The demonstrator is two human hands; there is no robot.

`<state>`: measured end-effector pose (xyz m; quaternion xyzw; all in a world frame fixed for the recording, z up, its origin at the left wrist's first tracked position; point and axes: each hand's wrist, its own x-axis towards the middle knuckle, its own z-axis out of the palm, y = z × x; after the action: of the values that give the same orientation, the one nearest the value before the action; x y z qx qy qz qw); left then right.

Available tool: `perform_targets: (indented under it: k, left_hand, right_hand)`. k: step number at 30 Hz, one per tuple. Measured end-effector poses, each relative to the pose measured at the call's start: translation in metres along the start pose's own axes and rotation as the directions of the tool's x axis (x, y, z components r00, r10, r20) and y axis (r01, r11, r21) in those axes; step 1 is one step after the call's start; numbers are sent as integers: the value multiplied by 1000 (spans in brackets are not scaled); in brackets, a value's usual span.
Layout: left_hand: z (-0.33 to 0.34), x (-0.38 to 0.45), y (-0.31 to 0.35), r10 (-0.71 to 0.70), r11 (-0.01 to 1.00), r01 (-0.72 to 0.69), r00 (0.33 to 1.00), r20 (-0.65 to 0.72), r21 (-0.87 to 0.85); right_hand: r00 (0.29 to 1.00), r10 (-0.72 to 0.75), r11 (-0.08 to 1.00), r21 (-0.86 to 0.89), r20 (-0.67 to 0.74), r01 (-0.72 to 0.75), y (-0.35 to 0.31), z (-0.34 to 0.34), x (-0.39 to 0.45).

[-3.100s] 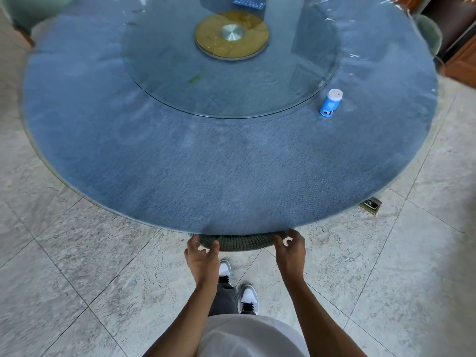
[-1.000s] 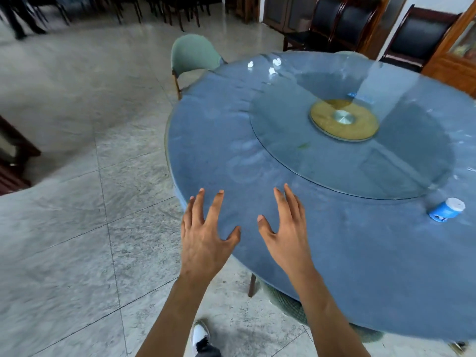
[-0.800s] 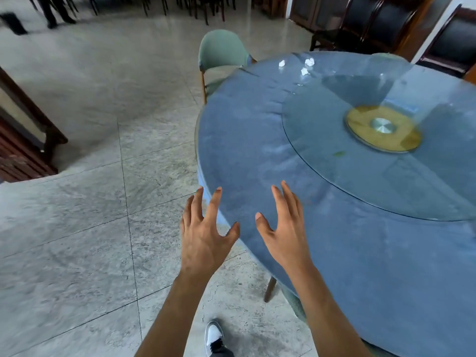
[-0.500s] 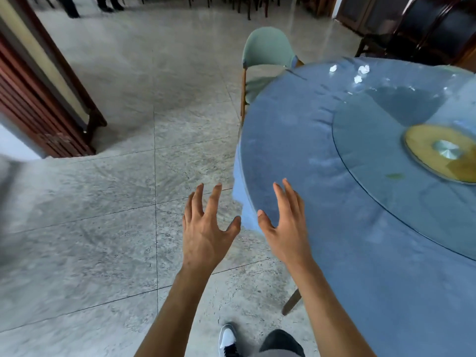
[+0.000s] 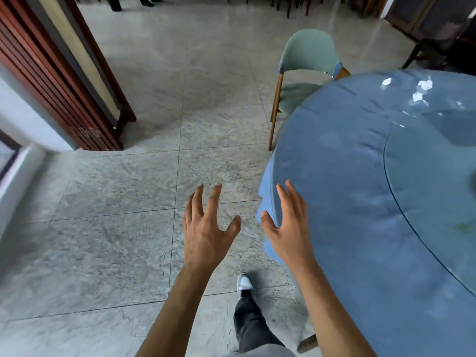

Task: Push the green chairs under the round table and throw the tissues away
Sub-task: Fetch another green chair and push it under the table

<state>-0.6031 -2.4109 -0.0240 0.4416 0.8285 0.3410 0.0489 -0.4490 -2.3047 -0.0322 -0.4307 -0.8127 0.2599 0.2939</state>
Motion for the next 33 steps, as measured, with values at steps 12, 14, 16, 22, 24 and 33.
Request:
perform_targets:
  k: [12, 14, 16, 22, 24, 33]
  left_hand:
    - [35, 150, 7, -18, 999, 18, 1000, -2, 47]
    - [40, 168, 7, -21, 999, 21, 1000, -3, 46]
    - [43, 182, 7, -20, 999, 20, 1000, 0, 42]
    - [52, 235, -3, -26, 998, 26, 1000, -5, 60]
    - [56, 255, -8, -27, 997, 26, 1000, 7, 67]
    - [68, 375, -51, -17, 998, 14, 999, 50, 66]
  right_hand:
    - [999, -10, 998, 60, 40, 8, 28, 27, 152]
    - [999, -3, 998, 67, 54, 0, 33, 31, 172]
    - [998, -7, 997, 76, 60, 2, 37, 34, 187]
    - [998, 2, 995, 97, 67, -8, 40, 51, 240]
    - [998, 6, 996, 93, 65, -12, 41, 59, 258]
    - [997, 30, 997, 74, 66, -35, 31, 115, 361]
